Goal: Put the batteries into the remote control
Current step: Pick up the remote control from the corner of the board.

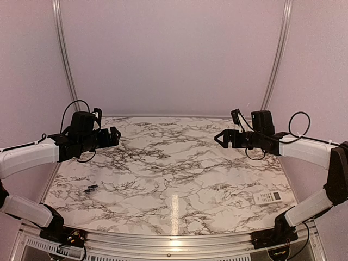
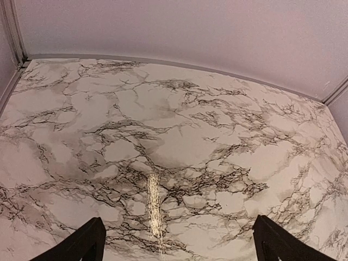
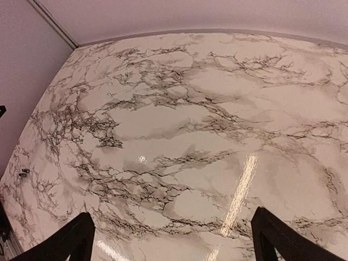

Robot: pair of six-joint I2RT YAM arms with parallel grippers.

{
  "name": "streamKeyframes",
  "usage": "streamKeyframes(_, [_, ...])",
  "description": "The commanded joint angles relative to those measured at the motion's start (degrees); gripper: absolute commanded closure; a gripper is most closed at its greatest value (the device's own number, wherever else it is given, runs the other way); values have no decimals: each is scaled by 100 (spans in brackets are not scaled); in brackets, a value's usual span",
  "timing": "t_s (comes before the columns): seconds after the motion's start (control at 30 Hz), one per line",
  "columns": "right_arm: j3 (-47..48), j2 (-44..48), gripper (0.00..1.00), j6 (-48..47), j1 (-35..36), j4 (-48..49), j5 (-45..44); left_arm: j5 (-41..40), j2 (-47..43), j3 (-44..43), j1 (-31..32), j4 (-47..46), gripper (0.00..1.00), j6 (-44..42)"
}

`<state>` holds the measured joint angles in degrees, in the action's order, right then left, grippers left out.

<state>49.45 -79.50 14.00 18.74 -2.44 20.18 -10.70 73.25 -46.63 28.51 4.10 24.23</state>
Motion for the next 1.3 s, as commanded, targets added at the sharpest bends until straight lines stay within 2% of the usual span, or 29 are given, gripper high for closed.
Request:
streamKeyframes(0.0, [414, 103, 1, 248, 80, -1006, -348, -137, 115, -59, 30, 158, 1, -36])
streamKeyframes(0.3, [350, 978, 1, 1252, 94, -3211, -1475, -143, 273, -86, 116, -139, 1, -8])
streamKeyframes(0.43, [179, 1406, 1, 1853, 86, -4039, -1713, -151, 237, -75, 183, -184, 1, 65])
streamKeyframes(0.67, [-650, 2235, 1, 3136, 60, -4505, -1422, -83, 43, 72, 281, -265, 1, 93])
streamKeyframes(0.77, [-841, 2377, 1, 3389, 28, -4798, -1588, -167, -122, 171, 286, -252, 1, 91])
streamKeyframes(0.87, [-812, 2389, 1, 3598, -68, -5155, -1710, -280, -260, 230, 294, -235, 1, 80])
streamKeyframes(0.97, [-793, 2224, 1, 4421, -99, -5805, -1964, -407, -337, 247, 292, -210, 1, 92])
streamKeyframes(1.07, [-760, 1805, 1, 4854, -99, -6205, -1993, -438, -344, 241, 295, -215, 1, 122])
streamKeyframes(1.27, [-1203, 1029, 1, 5181, -99, -6139, -1673, -375, -294, 182, 295, -228, 1, 163])
